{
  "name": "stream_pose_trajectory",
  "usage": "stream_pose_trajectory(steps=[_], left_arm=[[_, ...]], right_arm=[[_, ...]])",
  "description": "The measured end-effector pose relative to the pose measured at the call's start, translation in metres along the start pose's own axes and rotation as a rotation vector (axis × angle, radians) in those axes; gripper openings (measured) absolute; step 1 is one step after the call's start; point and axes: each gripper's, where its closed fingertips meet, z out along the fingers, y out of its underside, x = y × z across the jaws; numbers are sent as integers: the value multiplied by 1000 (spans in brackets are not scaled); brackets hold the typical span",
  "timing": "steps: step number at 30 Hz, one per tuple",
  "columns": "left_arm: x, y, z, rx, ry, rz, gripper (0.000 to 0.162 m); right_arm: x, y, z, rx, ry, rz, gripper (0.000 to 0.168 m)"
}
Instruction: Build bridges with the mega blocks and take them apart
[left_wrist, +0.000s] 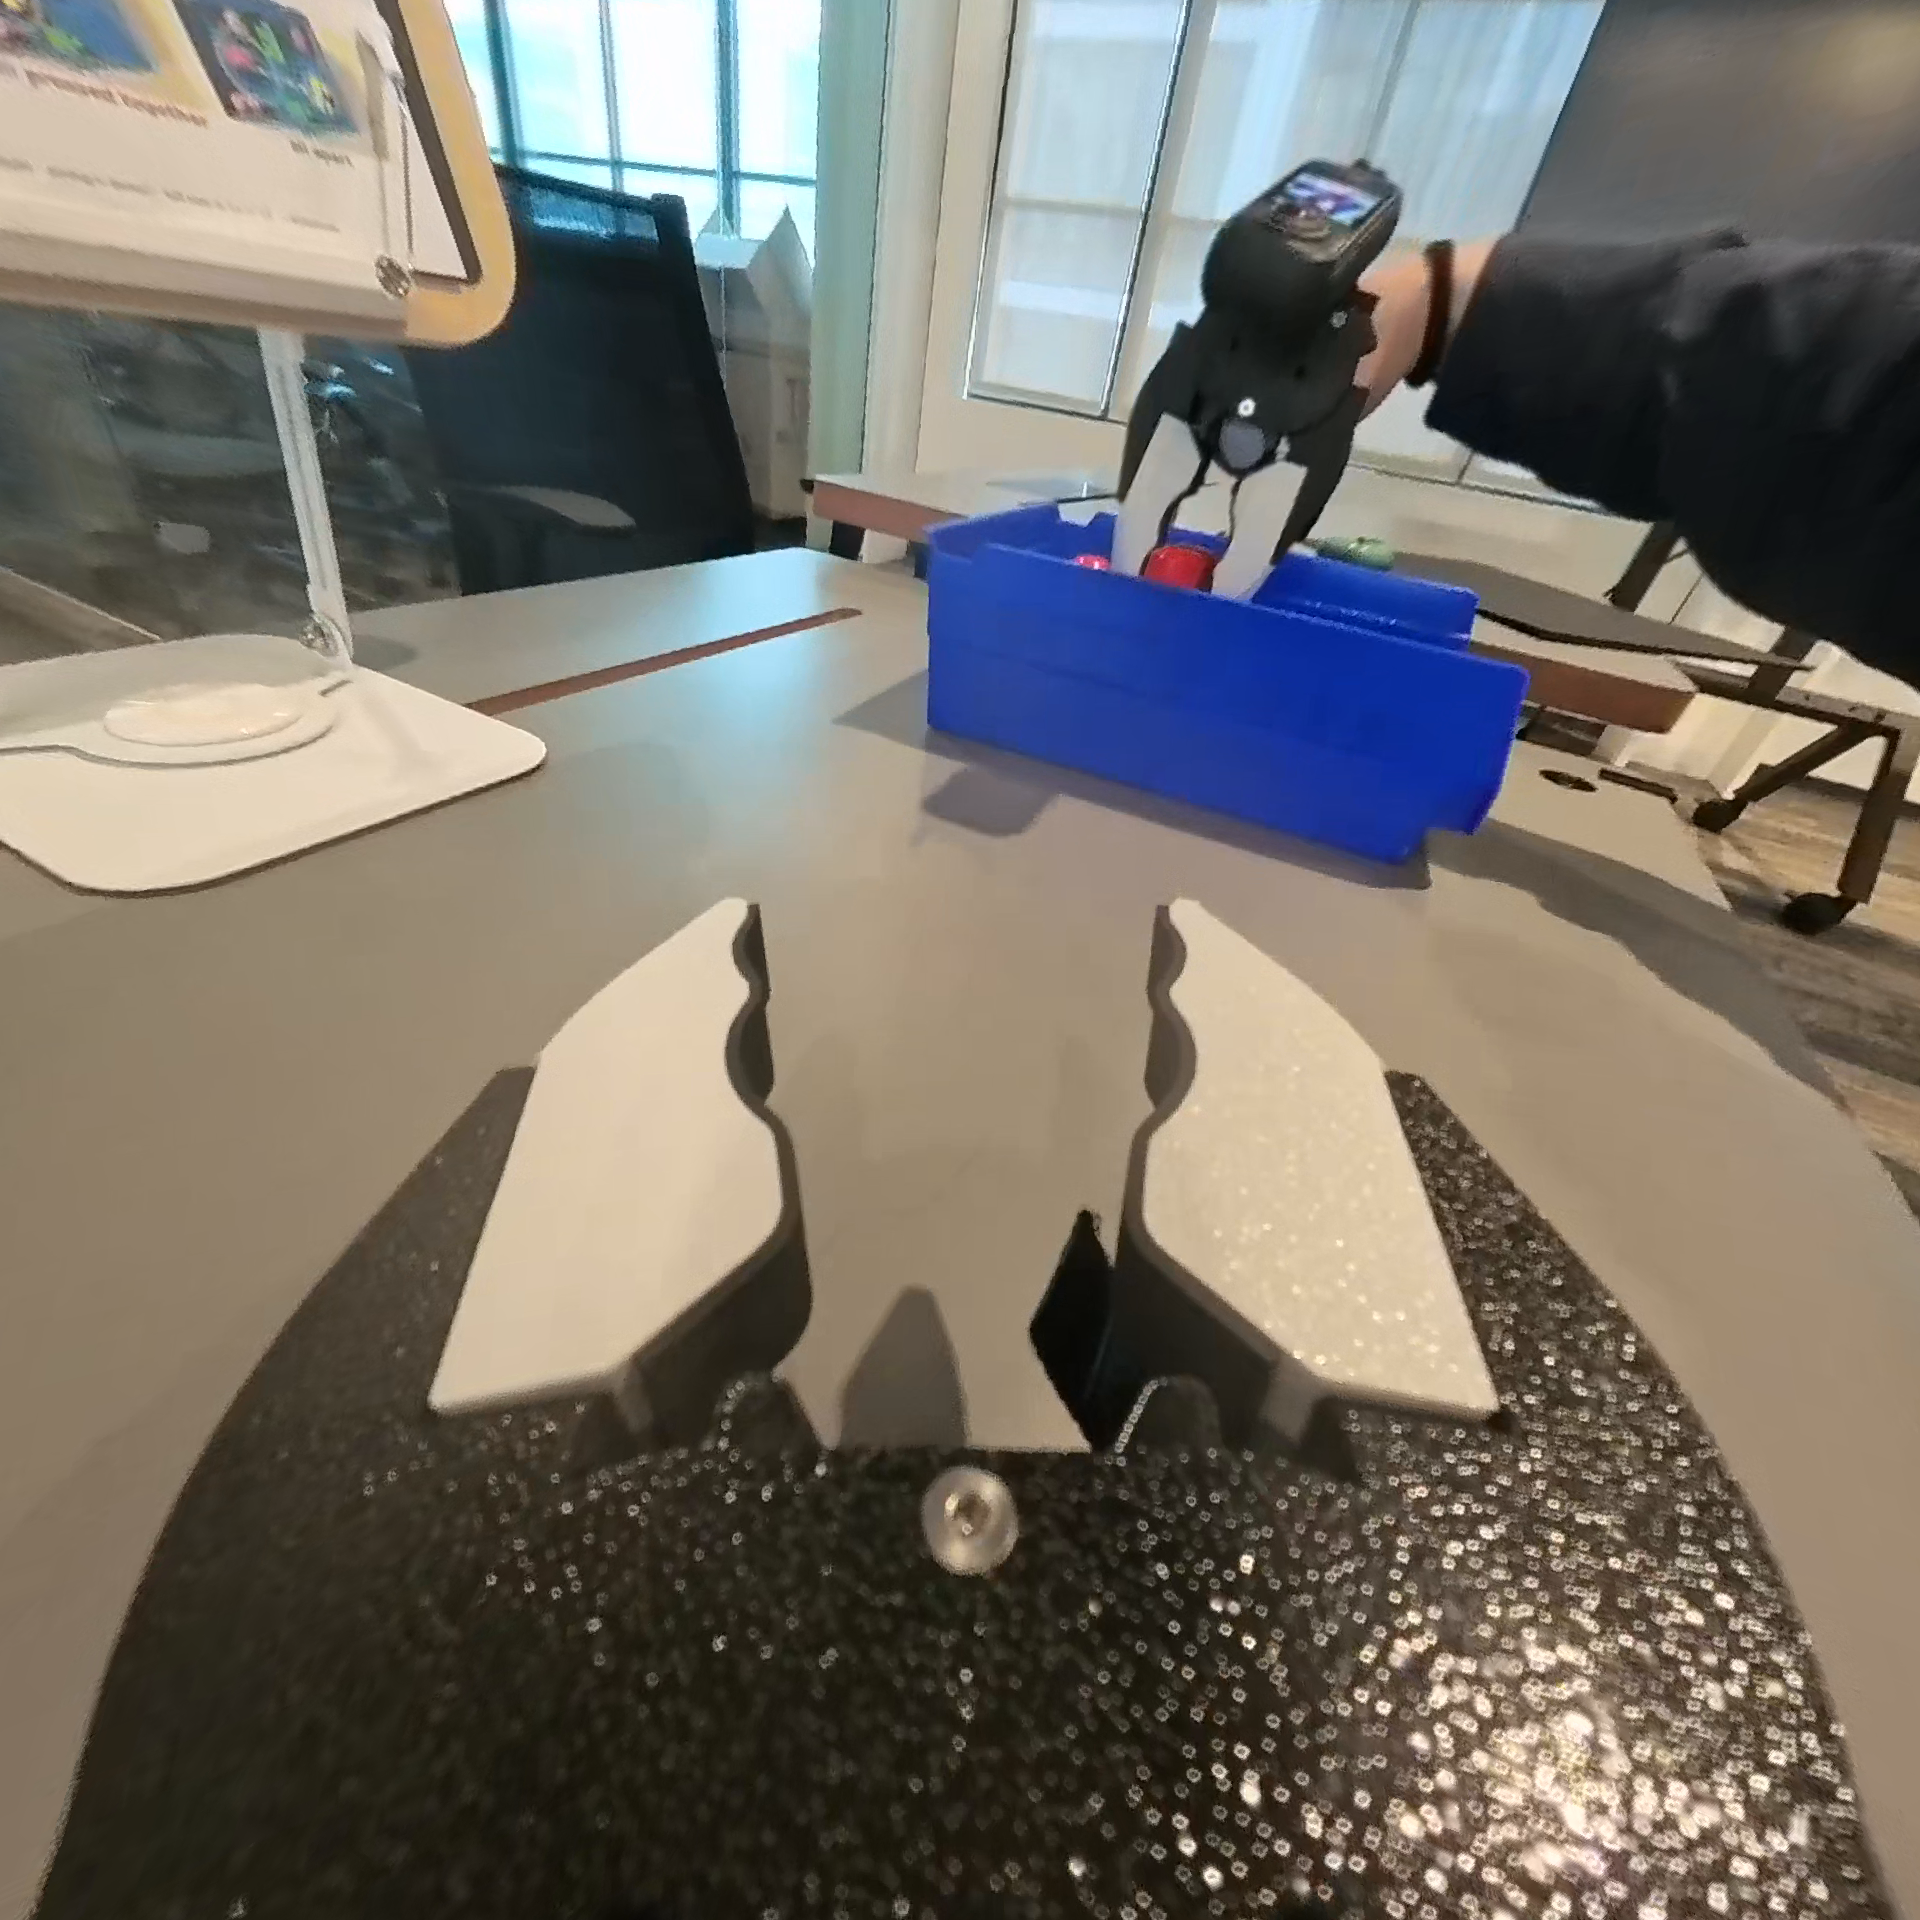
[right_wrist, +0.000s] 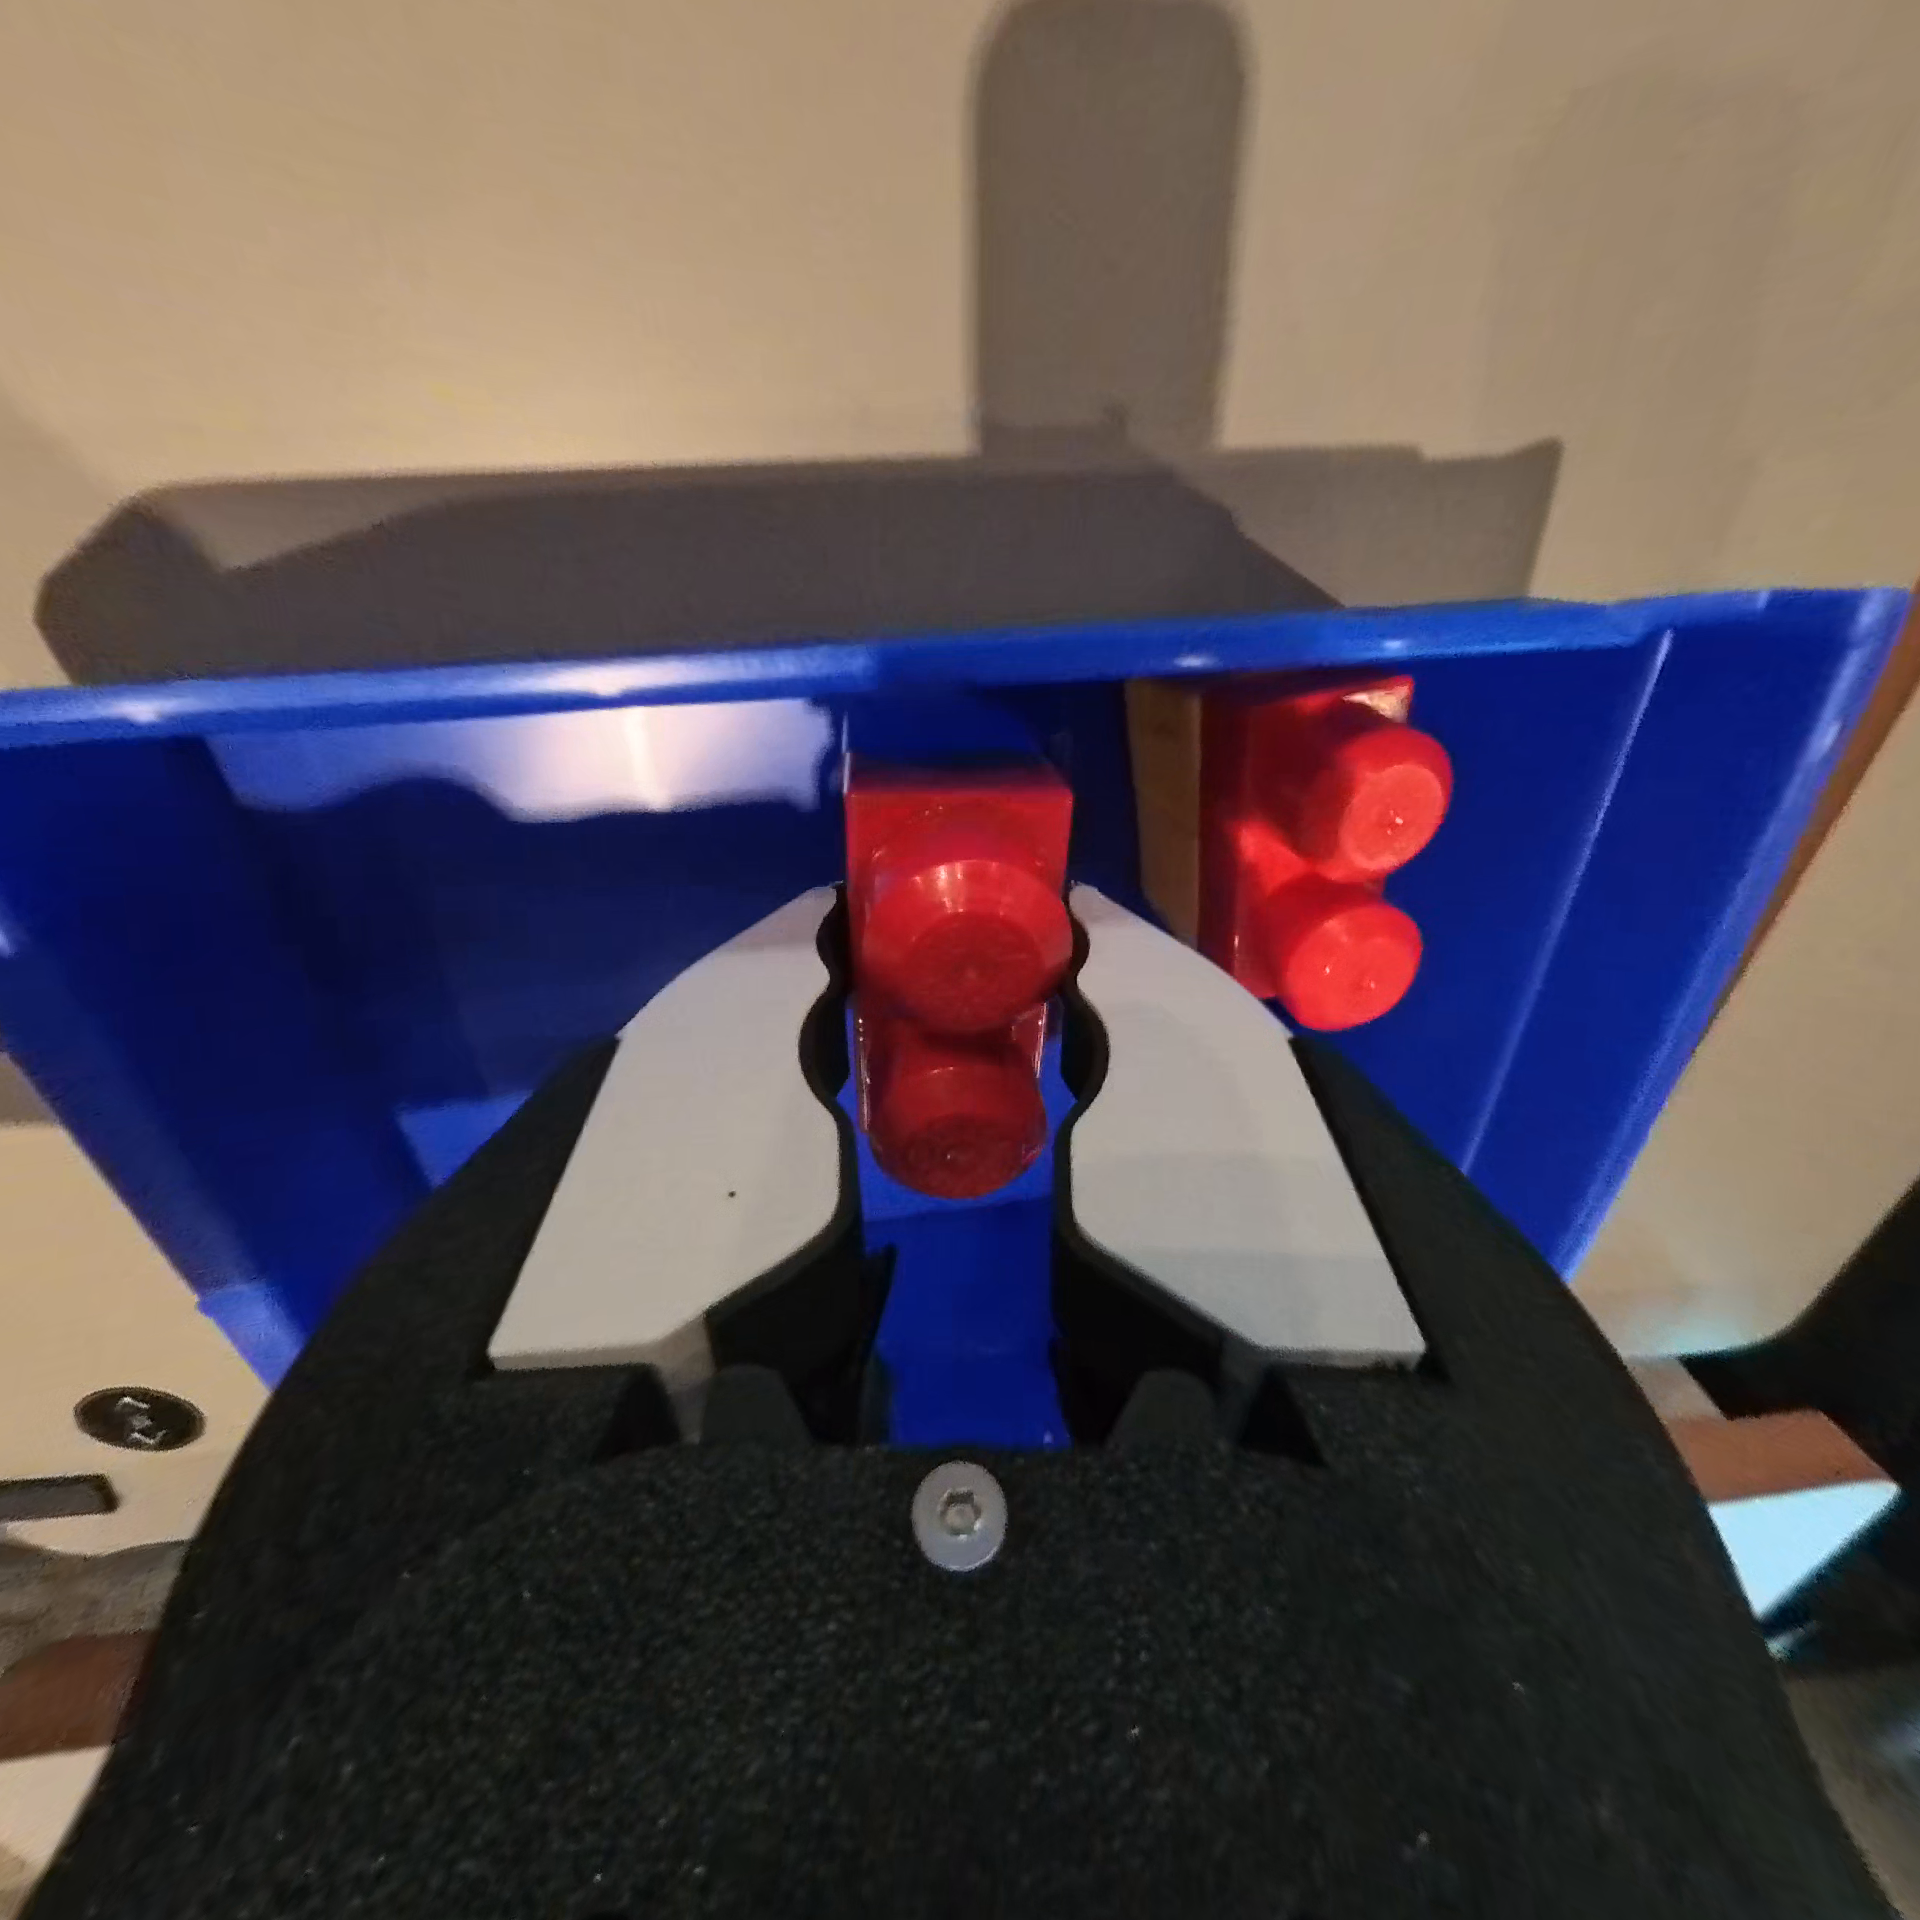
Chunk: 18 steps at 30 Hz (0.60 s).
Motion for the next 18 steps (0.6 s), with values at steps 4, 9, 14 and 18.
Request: stream_pose_trajectory(steps=[4,9,14,18], left_arm=[[2,1,2,-4,4,-1,69],[3,2,3,-11,10,-3,69],[4,4,4,-20,16,-1,68],[5,5,6,-34,23,-3,67]], right_arm=[[4,-4,9,10,-7,-29,37],[4,-3,19,-6,-34,-47,37],[6,-3,23,6,-39,-50,37],[5,-3,24,14,-38,-77,37]])
